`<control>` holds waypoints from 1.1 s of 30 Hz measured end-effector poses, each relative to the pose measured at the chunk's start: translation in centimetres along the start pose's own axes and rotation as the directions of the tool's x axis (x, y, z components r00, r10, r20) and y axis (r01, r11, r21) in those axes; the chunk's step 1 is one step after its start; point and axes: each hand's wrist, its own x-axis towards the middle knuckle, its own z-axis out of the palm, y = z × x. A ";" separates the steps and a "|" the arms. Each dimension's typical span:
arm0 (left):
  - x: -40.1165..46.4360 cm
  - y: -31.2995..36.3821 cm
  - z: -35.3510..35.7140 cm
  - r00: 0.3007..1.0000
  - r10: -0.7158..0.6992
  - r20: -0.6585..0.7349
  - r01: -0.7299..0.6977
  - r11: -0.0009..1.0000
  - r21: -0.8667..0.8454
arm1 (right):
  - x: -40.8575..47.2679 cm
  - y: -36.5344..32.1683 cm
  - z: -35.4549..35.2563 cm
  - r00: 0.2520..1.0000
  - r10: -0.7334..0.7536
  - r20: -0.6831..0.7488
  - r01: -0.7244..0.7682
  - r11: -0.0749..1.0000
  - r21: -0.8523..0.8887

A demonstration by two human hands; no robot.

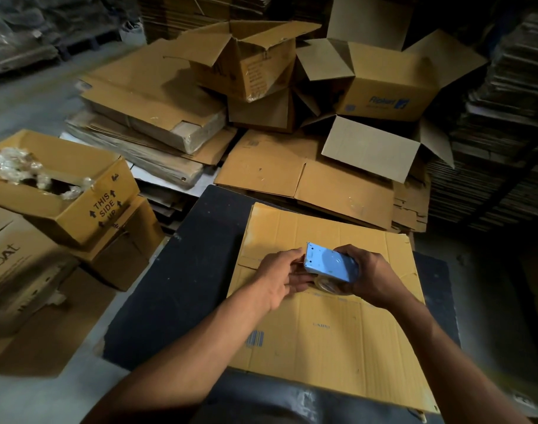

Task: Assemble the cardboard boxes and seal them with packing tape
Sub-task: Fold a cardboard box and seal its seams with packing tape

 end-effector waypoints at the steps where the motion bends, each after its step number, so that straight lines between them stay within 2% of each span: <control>1: -0.2 0.0 -0.1 1.000 0.019 0.004 -0.019 0.999 0.030 | 0.0 -0.1 0.0 1.000 -0.003 -0.005 0.003 1.000 -0.009; 3: -0.6 0.0 -0.2 1.000 0.024 0.004 -0.024 0.999 0.041 | -0.1 -0.3 0.1 1.000 -0.012 -0.010 0.012 1.000 -0.029; 8: -0.7 0.4 -1.5 0.996 -0.088 -0.001 0.088 0.993 -0.074 | 0.5 -1.5 -0.1 0.999 -0.040 0.015 0.041 0.998 -0.040; 11: 0.0 0.6 -2.4 0.989 -0.129 -0.072 0.118 0.984 -0.134 | 2.0 -3.6 0.0 0.995 -0.073 0.072 0.075 0.997 -0.024; 13: 0.3 1.0 -3.3 0.975 -0.087 -0.203 0.069 0.993 -0.091 | 3.1 -5.0 0.3 0.990 -0.107 0.093 0.115 0.990 -0.085; 15: 0.8 1.4 -4.6 0.940 0.066 -0.334 -0.044 0.996 0.071 | 3.8 -6.2 0.8 0.980 -0.139 0.139 0.168 0.961 -0.221; 17: 1.1 1.8 -6.1 0.901 0.227 -0.370 -0.152 0.963 0.223 | 4.2 -6.8 1.1 0.966 -0.150 0.210 0.211 0.927 -0.308; 18: 1.2 2.1 -7.0 0.884 0.271 -0.381 -0.186 0.952 0.244 | 4.2 -6.8 1.0 0.961 -0.147 0.232 0.220 0.918 -0.329; 22: 1.5 3.1 -12.7 0.831 0.266 -0.489 -0.183 0.960 0.212 | 3.5 -4.9 -1.4 0.954 -0.062 0.293 0.178 0.903 -0.390; 26: 2.2 2.5 -15.6 0.839 0.262 -0.476 -0.148 0.953 0.263 | 2.8 -5.7 -1.5 0.931 -0.022 0.363 0.188 0.883 -0.430; 33: 3.1 0.4 -16.3 0.832 0.297 -0.468 -0.168 0.940 0.298 | 4.1 -7.5 0.1 0.919 0.045 0.392 0.176 0.842 -0.509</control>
